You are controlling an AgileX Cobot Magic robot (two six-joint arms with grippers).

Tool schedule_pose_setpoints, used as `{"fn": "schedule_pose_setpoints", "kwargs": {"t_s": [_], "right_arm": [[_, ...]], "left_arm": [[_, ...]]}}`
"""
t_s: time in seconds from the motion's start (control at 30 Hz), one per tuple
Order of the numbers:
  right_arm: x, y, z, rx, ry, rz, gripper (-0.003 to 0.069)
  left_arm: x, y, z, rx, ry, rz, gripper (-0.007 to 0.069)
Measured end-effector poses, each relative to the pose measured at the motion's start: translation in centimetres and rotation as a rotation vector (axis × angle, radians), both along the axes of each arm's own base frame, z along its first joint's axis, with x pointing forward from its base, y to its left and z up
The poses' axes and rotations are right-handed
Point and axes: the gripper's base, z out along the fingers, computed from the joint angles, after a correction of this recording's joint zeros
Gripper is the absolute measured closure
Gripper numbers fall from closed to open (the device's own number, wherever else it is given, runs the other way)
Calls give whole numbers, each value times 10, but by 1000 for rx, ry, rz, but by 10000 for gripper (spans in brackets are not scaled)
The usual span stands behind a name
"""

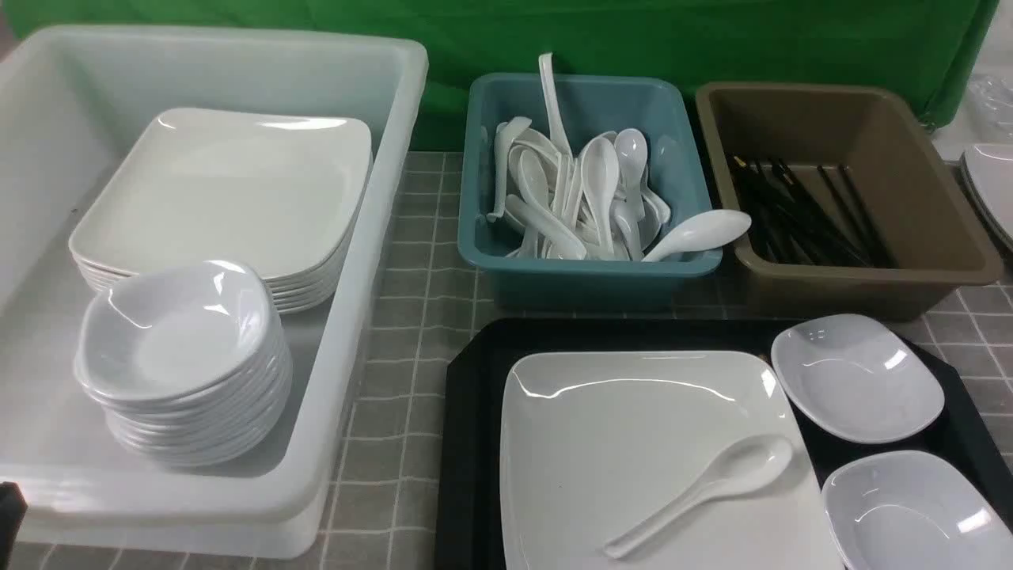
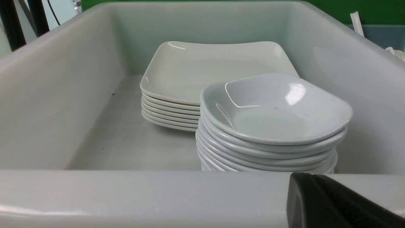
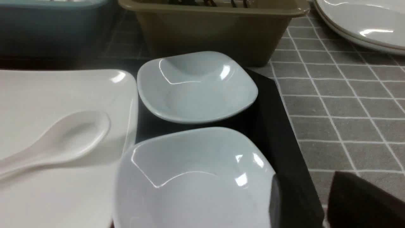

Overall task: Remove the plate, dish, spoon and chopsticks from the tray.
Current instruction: Use the left arm to grab a soup spoon from the plate

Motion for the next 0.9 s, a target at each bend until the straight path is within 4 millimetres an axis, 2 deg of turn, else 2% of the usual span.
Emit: {"fn": "schedule_pose_setpoints", "kwargs": {"t_s": [0.57, 0.67, 0.73, 0.77, 0.8, 0.9], "right_arm": [[0, 0, 0, 0, 1, 0, 421], [0, 0, 0, 0, 1, 0, 421], [0, 0, 0, 0, 1, 0, 421], [0, 0, 0, 0, 1, 0, 421], [0, 0, 0, 0, 0, 0, 421], [0, 0, 1, 0, -10, 0, 421]], "left_arm": [[0, 0, 1, -2, -16, 0, 620], [1, -1, 6, -96, -67, -1, 620], [1, -1, 13, -277, -135, 3, 620], [1, -1, 14, -314, -148, 5, 620], [0, 0, 19, -477, -202, 13, 620], [0, 2, 23, -683, -241, 23, 620]]}}
